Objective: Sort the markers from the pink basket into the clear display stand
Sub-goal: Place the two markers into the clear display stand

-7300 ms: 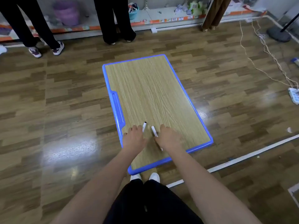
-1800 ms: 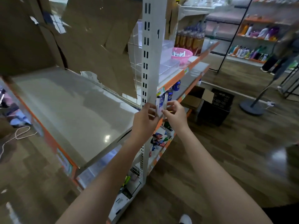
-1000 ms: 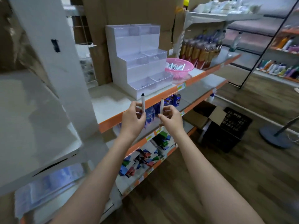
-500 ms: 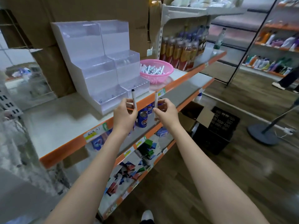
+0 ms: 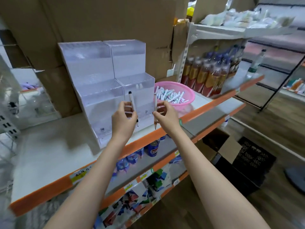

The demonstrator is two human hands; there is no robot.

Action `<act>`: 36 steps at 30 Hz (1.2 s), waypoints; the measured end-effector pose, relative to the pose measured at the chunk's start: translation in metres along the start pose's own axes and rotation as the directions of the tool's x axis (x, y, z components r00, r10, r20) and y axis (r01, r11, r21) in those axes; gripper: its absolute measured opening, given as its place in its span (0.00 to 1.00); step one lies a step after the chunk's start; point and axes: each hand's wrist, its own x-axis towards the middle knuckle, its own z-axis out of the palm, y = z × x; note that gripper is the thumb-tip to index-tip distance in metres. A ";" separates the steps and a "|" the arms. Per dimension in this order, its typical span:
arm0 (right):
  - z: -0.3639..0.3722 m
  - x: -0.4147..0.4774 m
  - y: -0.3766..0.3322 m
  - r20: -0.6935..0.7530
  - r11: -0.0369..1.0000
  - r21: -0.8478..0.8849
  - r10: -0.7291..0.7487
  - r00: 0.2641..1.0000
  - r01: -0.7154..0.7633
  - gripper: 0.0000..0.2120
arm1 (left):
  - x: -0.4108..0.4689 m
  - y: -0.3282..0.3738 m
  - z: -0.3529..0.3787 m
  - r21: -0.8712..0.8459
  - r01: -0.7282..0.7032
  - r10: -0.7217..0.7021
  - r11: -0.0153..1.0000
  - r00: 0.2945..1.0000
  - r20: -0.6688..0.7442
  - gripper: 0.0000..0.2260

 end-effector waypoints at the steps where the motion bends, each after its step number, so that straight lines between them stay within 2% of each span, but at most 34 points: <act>1: 0.005 0.009 0.001 0.034 1.000 0.013 -0.012 0.999 0.012 0.09 | 0.007 -0.002 -0.001 0.003 0.003 -0.003 1.000 1.000 -0.027 0.08; 9: 0.040 0.070 -0.009 0.229 0.980 0.188 -0.105 0.968 0.062 0.07 | 0.043 -0.017 -0.012 0.024 0.111 -0.102 0.993 0.964 -0.247 0.08; 12: 0.054 0.088 -0.013 0.315 0.973 0.218 -0.145 0.938 0.077 0.07 | 0.050 -0.020 -0.016 -0.023 0.134 -0.134 0.991 0.929 -0.345 0.08; 18: 0.077 0.103 -0.023 0.455 0.951 0.287 -0.244 0.857 0.119 0.07 | 0.051 -0.018 -0.025 0.014 0.167 -0.139 0.986 0.858 -0.494 0.10; 25: 0.097 0.098 -0.016 0.572 0.942 0.316 -0.287 0.768 0.116 0.08 | 0.031 -0.024 -0.041 0.120 0.252 -0.144 0.960 0.816 -0.559 0.08; 29: 0.103 0.090 -0.016 0.621 0.938 0.322 -0.311 0.720 0.128 0.08 | 0.020 -0.030 -0.047 0.114 0.291 -0.173 0.950 0.793 -0.583 0.08; 36: 0.117 0.082 -0.017 0.628 0.938 0.309 -0.324 0.708 0.156 0.09 | 0.010 -0.038 -0.058 0.152 0.306 -0.155 0.940 0.778 -0.609 0.07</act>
